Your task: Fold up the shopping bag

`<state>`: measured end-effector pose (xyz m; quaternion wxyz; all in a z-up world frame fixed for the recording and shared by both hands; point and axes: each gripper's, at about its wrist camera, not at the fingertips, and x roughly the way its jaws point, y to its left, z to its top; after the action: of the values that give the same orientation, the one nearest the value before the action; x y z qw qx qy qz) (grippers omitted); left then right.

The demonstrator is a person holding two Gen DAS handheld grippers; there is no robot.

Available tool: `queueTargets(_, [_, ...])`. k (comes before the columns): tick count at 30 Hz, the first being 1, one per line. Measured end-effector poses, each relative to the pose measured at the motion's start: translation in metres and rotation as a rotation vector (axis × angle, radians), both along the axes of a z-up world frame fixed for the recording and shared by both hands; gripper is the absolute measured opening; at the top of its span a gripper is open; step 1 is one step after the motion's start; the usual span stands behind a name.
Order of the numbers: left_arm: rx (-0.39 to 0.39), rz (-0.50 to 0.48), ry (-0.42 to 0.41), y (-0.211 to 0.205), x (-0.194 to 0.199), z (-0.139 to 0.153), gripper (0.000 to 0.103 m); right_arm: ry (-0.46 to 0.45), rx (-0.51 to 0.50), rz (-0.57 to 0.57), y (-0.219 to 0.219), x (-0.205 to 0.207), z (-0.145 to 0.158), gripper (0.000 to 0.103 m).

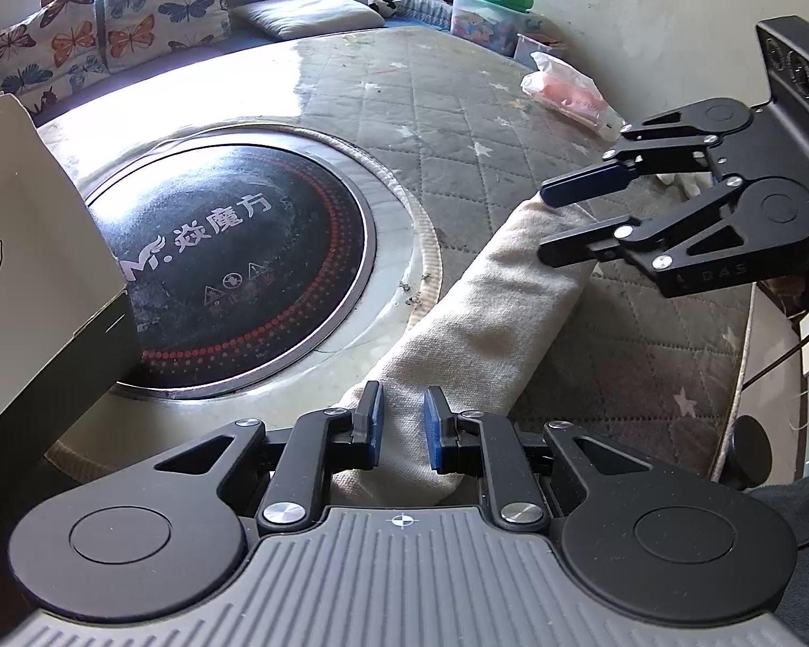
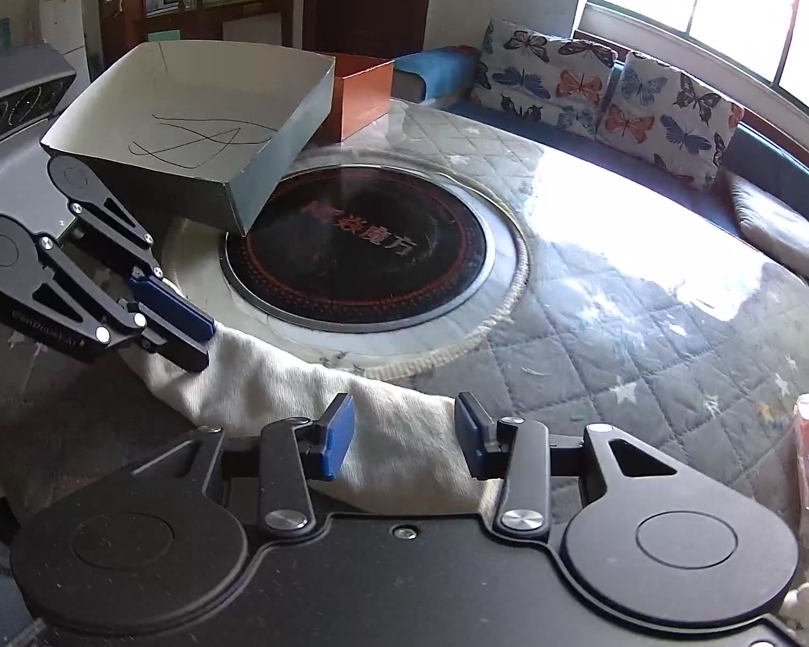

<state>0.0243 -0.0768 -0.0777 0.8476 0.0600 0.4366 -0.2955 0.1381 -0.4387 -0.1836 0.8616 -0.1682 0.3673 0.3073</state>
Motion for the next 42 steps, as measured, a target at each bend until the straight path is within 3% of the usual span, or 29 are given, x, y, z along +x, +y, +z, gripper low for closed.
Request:
queueTargets(7, [-0.009, -0.002, -0.001, 0.002, 0.0, -0.001, 0.017, 0.032, 0.013, -0.022, -0.006, 0.008, -0.014, 0.04])
queueTargets(17, [-0.005, 0.009, 0.0, 0.0, 0.0, 0.0, 0.017, -0.04, -0.02, 0.018, 0.007, -0.016, -0.005, 0.04])
queueTargets(26, [-0.008, 0.013, -0.004, 0.0, -0.001, 0.0, 0.017, -0.107, -0.078, 0.038, 0.012, -0.027, -0.021, 0.042])
queueTargets(32, [-0.013, 0.02, -0.006, 0.001, -0.002, -0.001, 0.017, -0.074, 0.001, 0.041, 0.017, -0.025, -0.006, 0.045])
queueTargets(42, [-0.02, 0.03, -0.009, 0.002, -0.003, -0.001, 0.017, -0.056, -0.011, 0.074, 0.039, -0.027, -0.022, 0.05])
